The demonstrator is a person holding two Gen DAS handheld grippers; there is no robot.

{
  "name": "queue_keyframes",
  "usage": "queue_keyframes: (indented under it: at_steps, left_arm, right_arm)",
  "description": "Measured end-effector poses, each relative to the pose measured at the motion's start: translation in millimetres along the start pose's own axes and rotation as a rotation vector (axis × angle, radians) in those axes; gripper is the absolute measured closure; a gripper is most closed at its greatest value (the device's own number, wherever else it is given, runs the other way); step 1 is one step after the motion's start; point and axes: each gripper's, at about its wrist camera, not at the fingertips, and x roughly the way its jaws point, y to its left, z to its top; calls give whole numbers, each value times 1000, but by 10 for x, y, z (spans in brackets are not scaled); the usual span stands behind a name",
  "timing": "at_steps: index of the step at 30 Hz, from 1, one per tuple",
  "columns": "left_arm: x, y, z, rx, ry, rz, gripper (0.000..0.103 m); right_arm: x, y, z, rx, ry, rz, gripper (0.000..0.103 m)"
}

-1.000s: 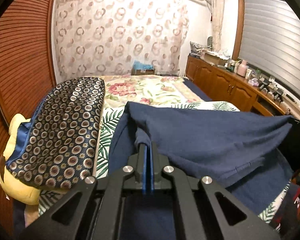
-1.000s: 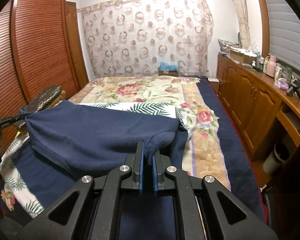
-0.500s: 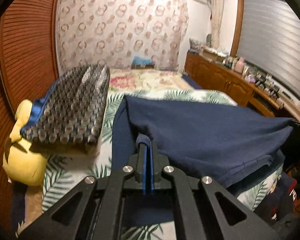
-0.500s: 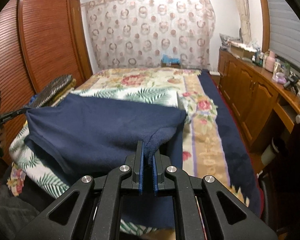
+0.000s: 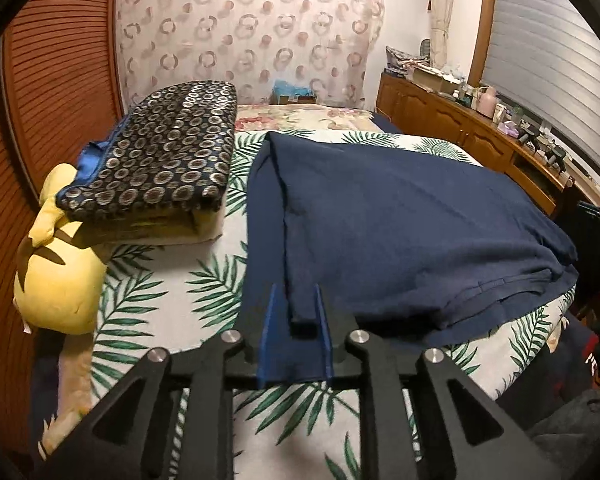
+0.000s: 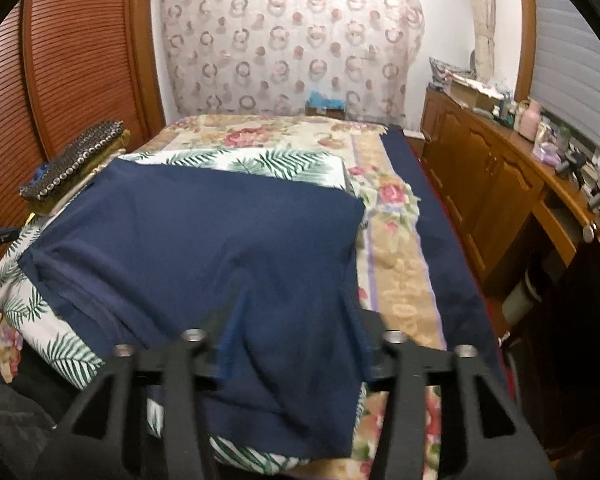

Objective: Fold small clothes

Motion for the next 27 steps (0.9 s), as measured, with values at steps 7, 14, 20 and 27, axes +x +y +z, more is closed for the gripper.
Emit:
queue_keyframes:
  at_steps: [7,14,20,27]
  left_arm:
    - [186,66,74,5,34,20,79]
    - [434,-16,138,20,67,11,78]
    - [551,-51,140,41,89,39,77]
    - [635,-24,94,47,113,60,76]
  right_arm:
    - [429,404,105,-74,25,73,49]
    - [1011,844,57,-124,106,158,49]
    - [1279,1049,17,-165,149,174,48]
    - [1311,1048,27,-175,138,168,42]
